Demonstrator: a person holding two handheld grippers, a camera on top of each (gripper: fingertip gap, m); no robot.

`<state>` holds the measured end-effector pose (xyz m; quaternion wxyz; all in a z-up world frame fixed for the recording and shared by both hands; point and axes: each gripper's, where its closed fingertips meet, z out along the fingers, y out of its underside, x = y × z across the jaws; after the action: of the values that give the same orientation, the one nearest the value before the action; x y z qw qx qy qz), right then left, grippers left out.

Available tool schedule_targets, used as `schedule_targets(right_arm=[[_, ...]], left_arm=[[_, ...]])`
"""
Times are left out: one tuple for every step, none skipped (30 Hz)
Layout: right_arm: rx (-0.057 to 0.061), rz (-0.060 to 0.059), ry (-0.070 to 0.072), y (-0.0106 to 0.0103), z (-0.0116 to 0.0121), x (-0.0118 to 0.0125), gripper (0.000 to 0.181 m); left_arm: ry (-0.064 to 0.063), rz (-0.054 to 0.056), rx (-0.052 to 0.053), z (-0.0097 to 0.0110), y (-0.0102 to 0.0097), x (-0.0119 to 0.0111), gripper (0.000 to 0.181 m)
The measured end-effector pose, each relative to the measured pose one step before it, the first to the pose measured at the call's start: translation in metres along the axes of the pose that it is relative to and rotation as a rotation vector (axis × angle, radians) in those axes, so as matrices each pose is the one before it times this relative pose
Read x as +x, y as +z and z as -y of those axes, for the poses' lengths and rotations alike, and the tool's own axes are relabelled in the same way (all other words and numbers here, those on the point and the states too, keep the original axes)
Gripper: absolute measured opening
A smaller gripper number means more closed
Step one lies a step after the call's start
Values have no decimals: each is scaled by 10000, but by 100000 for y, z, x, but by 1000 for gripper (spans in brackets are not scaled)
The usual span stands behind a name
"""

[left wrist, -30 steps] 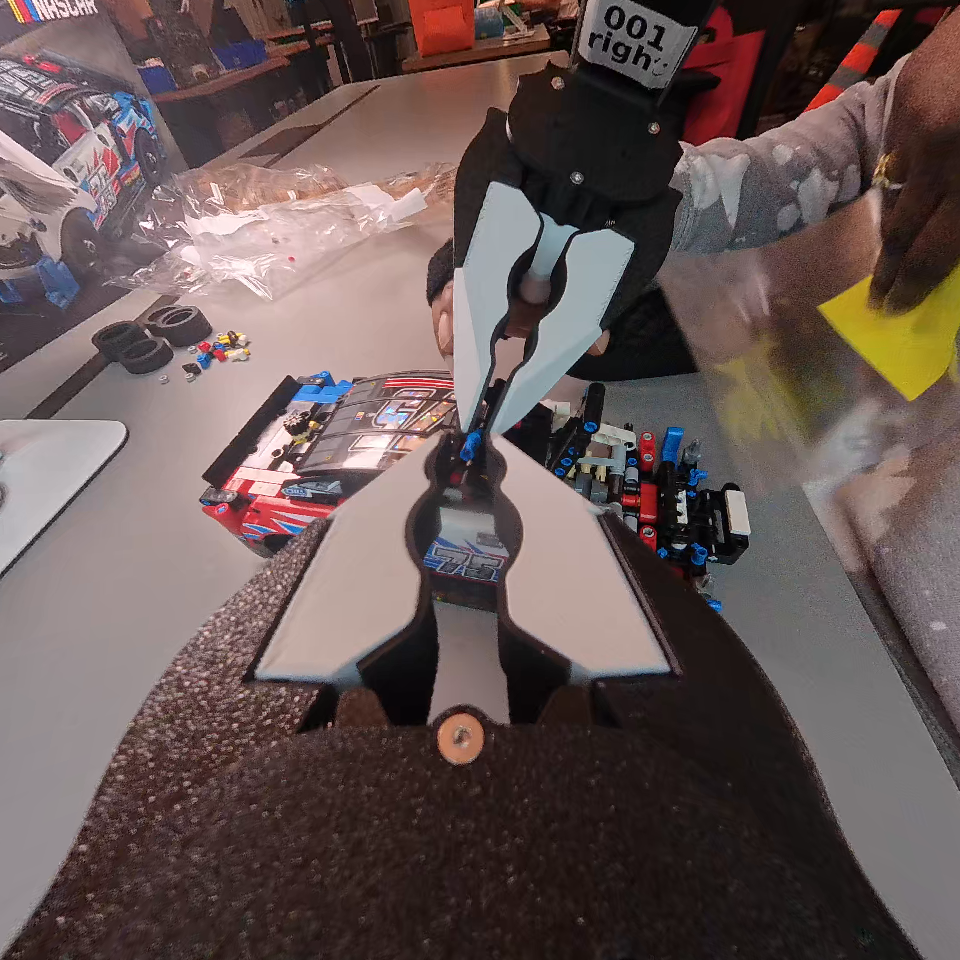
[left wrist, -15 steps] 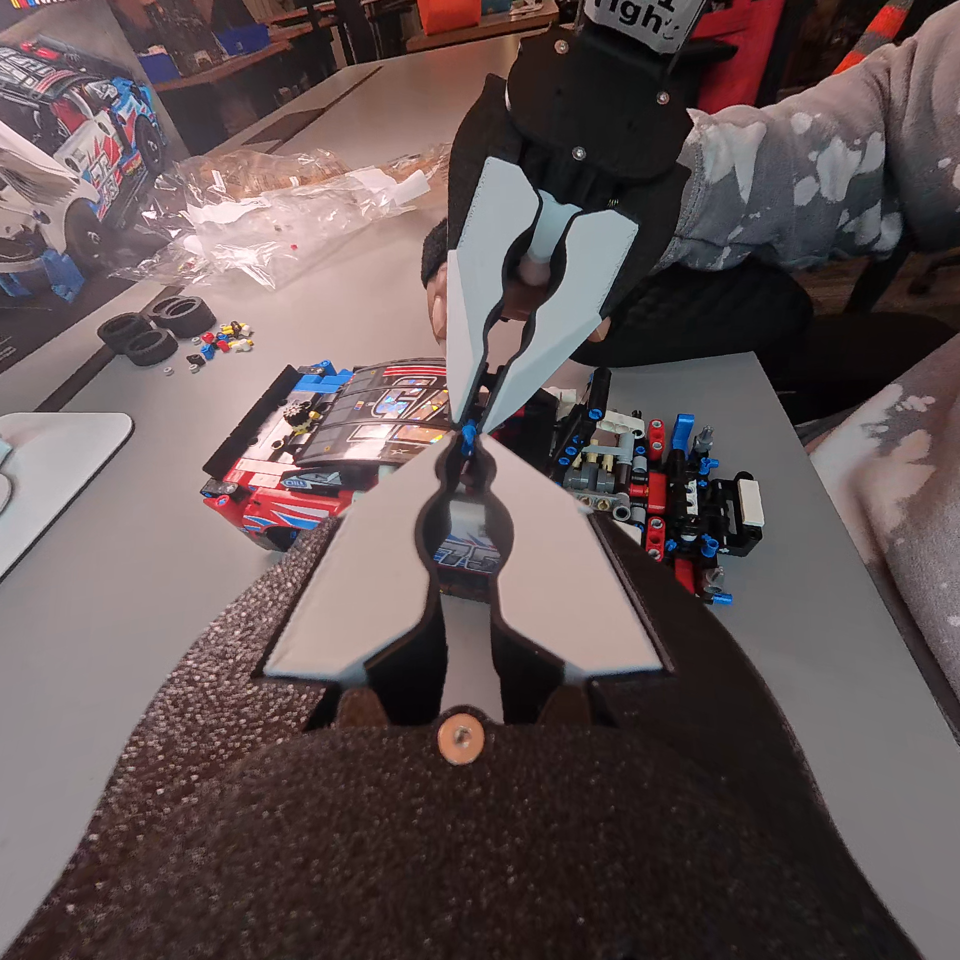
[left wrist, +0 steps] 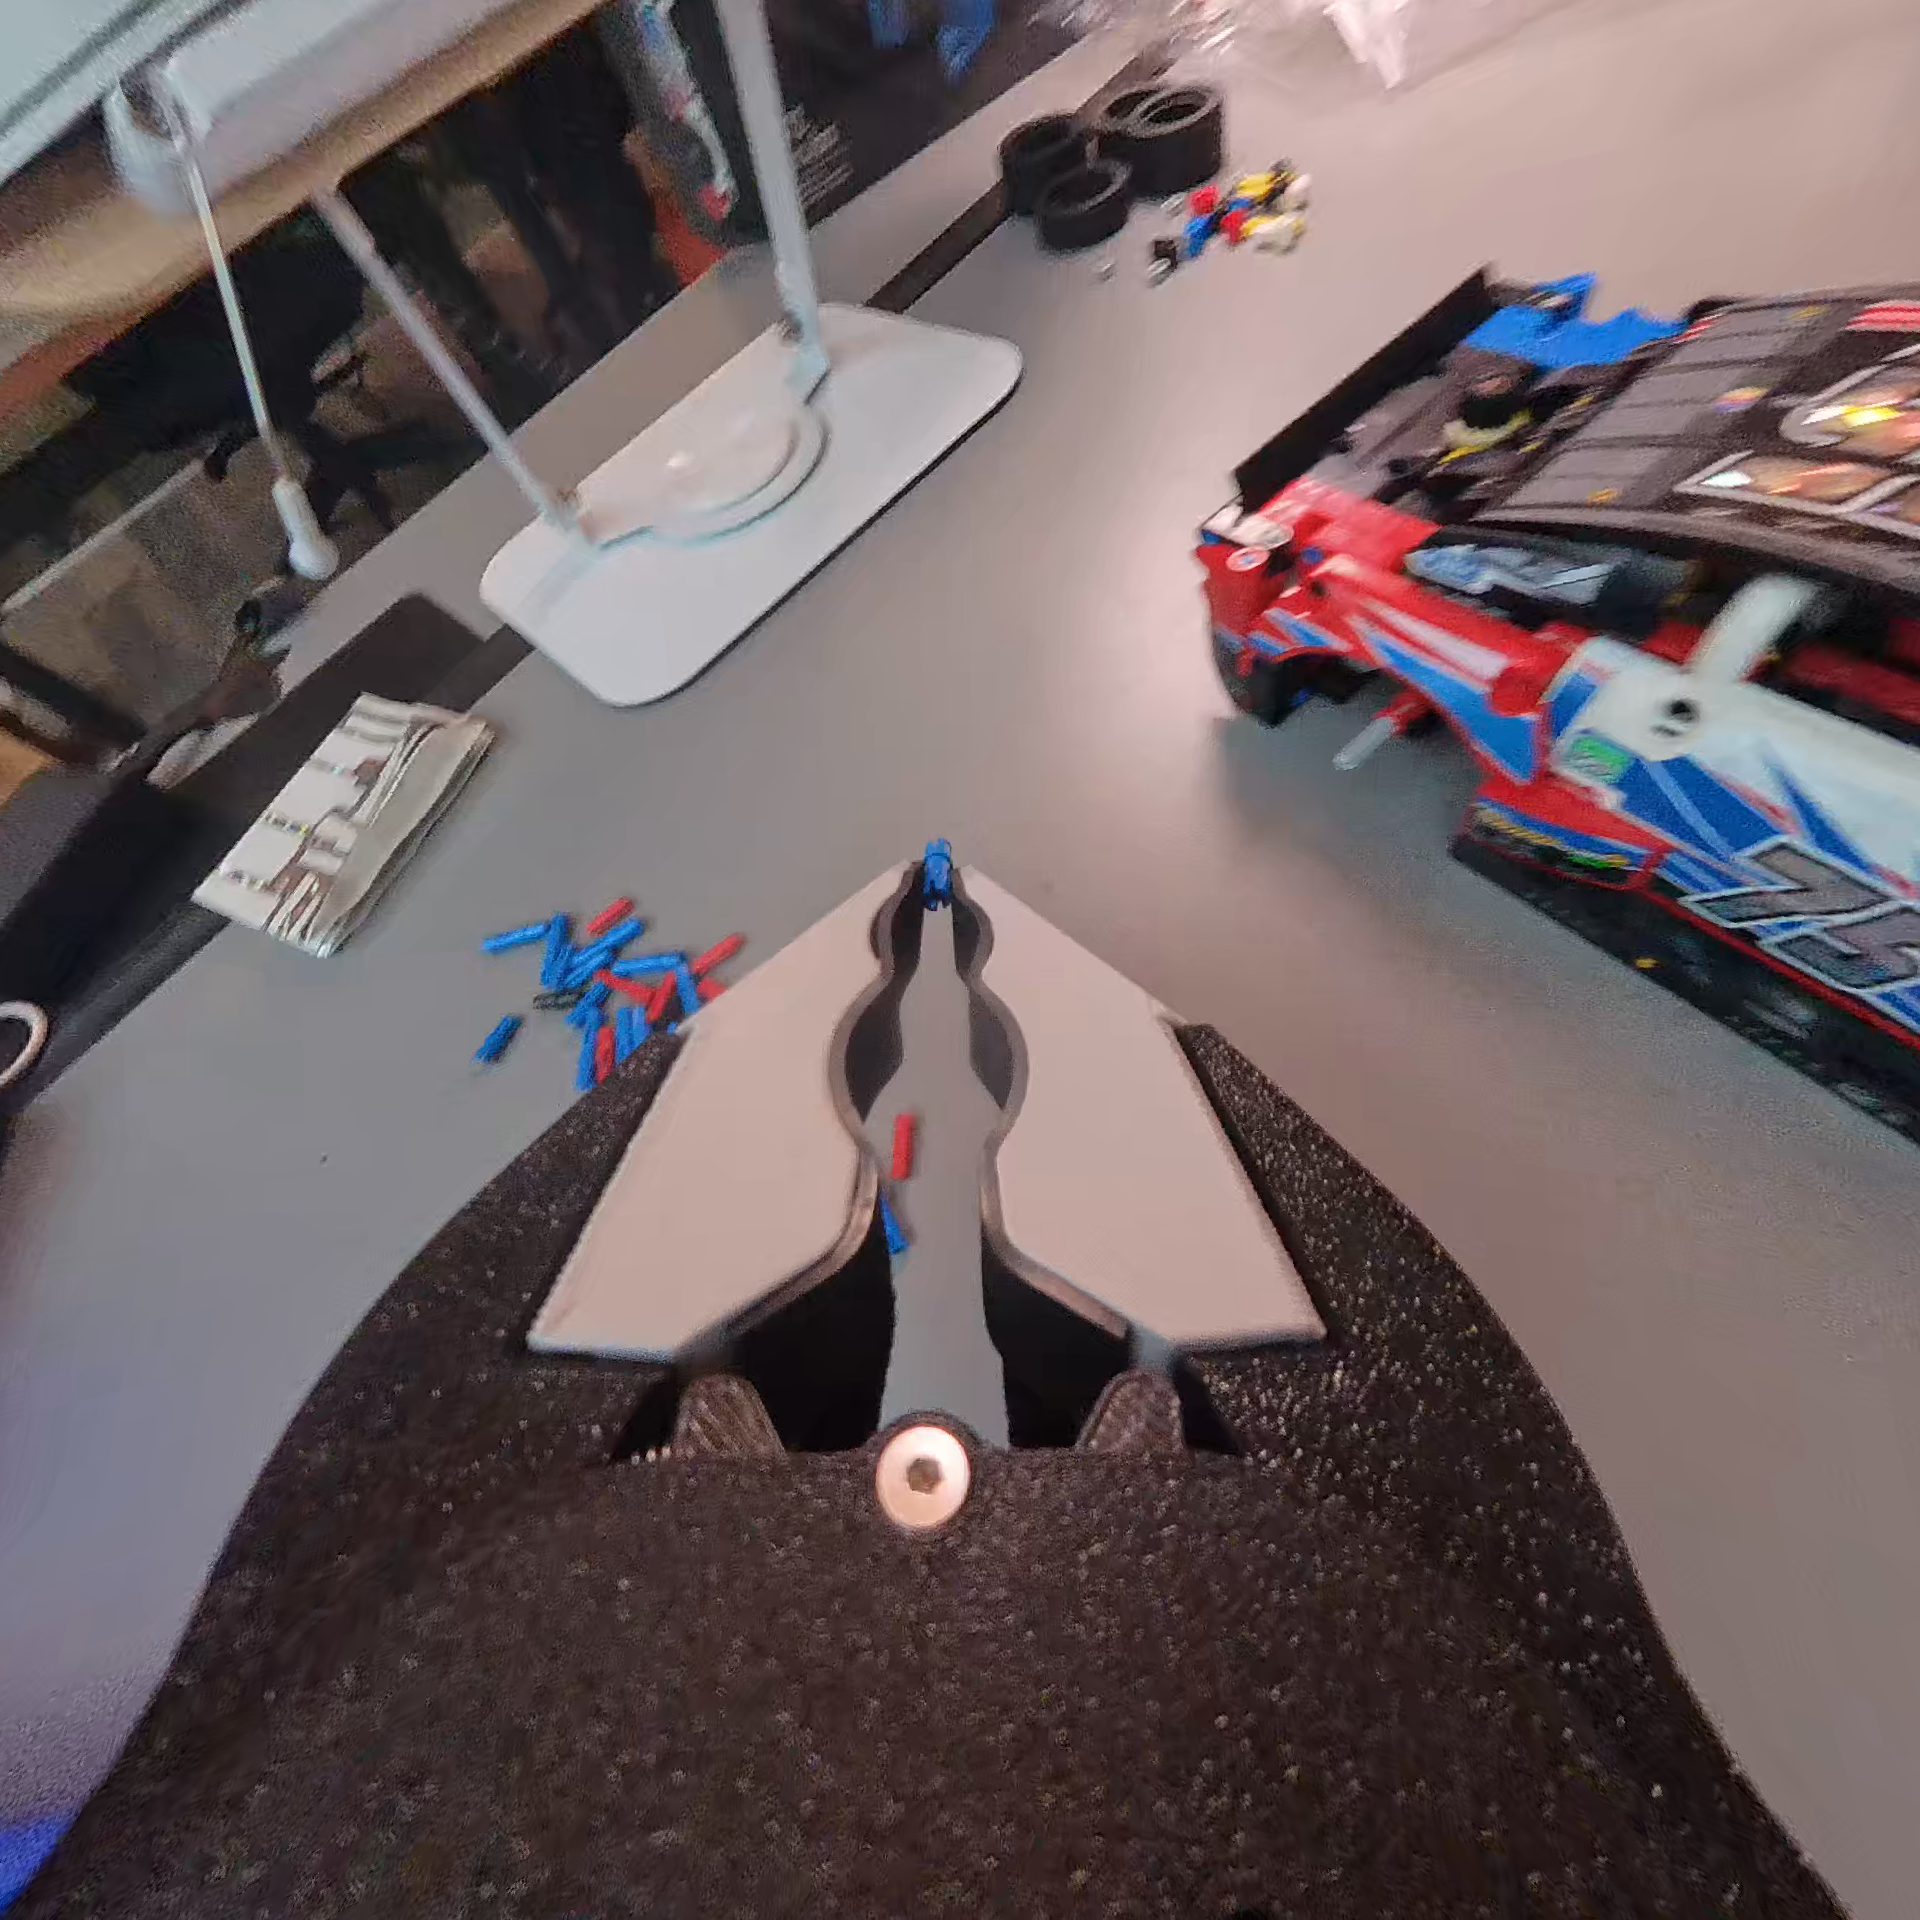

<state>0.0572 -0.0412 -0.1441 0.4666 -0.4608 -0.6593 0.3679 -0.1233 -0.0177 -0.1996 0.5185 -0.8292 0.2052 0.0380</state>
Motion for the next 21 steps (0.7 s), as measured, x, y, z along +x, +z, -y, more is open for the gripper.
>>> schedule_targets(right_arm=[[-6, -28, 155, -258, -291, 56, 16], [-26, -58, 106, -200, -325, 13, 16], [-45, -17, 70, -184, -340, -103, 16], [-56, -2, 64, -180, -346, -146, 16], [-76, 0, 48, -192, -370, -155, 16], [-93, -11, 25, -221, -368, -125, 16], [-96, -8, 14, -232, -331, -130, 16], [-89, 9, 10, -257, -259, -145, 16], [-101, 78, 16, -275, -213, -260, 14], [-83, 106, 38, -274, -110, -347, 12], [-57, 66, 33, -246, -17, -336, 12], [-56, 107, 0, -227, 49, -437, 12], [-79, 181, -22, -157, 81, -606, 14], [-97, 215, -65, -74, 117, -727, 17], [-78, 217, -125, -2, 180, -786, 19], [-52, 200, -169, 100, 252, -804, 21], [-41, 138, -195, 208, 270, -713, 23], [-84, 78, -220, 326, 178, -595, 23], [-194, -28, -262, 462, -30, -378, 25], [-296, -92, -352, 564, -232, -249, 27], [-272, -160, -368, 582, -249, -87, 28]], left_arm=[[-311, 349, -364, -885, 293, -1222, 4], [-333, 218, -337, -763, 320, -958, 4], [-333, 68, -265, -595, 326, -653, 7], [-268, 3, -164, -411, 263, -439, 10], [-155, 21, -101, -286, 168, -350, 14], [-25, -61, 37, -35, 52, -82, 18], [41, -157, 146, 169, -90, 212, 21], [42, -268, 209, 349, -187, 514, 25], [105, -577, 385, 698, -268, 1131, 31], [144, -712, 527, 961, -350, 1528, 34], [204, -722, 545, 1076, -352, 1743, 36], [321, -757, 457, 1000, -289, 1970, 37], [400, -733, 313, 835, -153, 2056, 36], [467, -686, 269, 791, -46, 2047, 33], [504, -685, 259, 791, 66, 2051, 30], [481, -668, 208, 715, 166, 1952, 28], [419, -627, 119, 553, 261, 1738, 25], [303, -546, 32, 372, 325, 1452, 23], [171, -456, -11, 214, 363, 1148, 20], [70, -370, -36, 66, 375, 905, 19], [35, -301, -96, -113, 377, 715, 17]])
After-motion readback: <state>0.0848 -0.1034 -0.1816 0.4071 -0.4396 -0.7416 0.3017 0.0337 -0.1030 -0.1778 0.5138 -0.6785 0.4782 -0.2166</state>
